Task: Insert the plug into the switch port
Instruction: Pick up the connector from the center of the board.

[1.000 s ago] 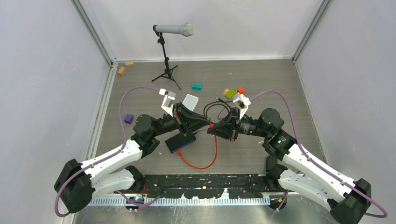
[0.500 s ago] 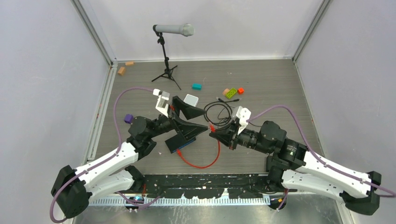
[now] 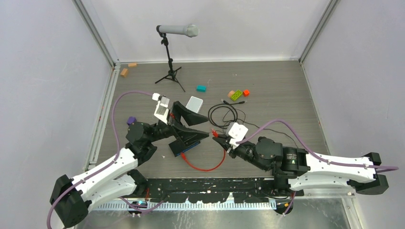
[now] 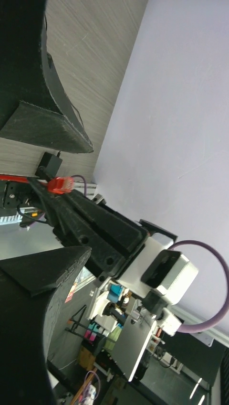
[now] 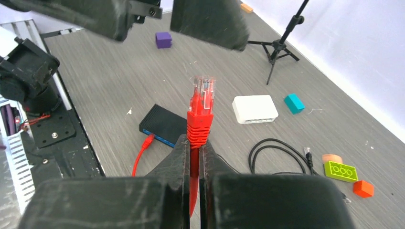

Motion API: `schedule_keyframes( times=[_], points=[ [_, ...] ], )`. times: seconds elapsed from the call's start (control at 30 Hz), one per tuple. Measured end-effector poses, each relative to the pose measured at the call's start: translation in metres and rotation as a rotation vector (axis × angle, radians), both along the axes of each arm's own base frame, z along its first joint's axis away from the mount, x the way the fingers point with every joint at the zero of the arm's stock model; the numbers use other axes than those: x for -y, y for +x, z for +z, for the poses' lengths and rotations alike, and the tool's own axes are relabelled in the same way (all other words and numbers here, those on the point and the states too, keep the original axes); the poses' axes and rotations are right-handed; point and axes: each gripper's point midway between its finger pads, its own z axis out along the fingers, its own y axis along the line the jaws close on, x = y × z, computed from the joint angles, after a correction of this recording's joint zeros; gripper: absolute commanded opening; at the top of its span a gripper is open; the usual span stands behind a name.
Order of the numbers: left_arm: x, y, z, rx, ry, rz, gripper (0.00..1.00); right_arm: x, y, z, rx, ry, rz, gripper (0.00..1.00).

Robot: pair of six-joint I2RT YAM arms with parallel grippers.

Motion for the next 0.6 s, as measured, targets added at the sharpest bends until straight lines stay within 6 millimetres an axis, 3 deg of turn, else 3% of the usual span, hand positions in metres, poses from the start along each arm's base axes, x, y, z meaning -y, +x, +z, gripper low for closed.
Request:
schedule_keyframes(
  times=[0.2,0.33,0.47,0.57,0.6],
  points=[
    [0.005,-0.007,-0.011,0.005,0.043,-0.059,0.69,0.000,0.000,0.012,0.016,0.017,-0.007,0.00],
    [0.011,-0.005,-0.024,-0.017,0.079,-0.083,0.59,-0.006,-0.001,0.015,0.017,0.015,-0.001,0.01],
    [0.015,-0.004,-0.032,-0.034,0.101,-0.100,0.29,-0.010,-0.001,0.012,0.015,0.002,0.004,0.01],
    [0.017,-0.004,-0.035,-0.040,0.110,-0.111,0.15,-0.011,-0.001,0.011,0.014,-0.003,0.005,0.00],
    [0.017,-0.004,-0.035,-0.039,0.110,-0.110,0.05,-0.011,-0.001,0.010,0.014,-0.003,0.006,0.00]
  ],
)
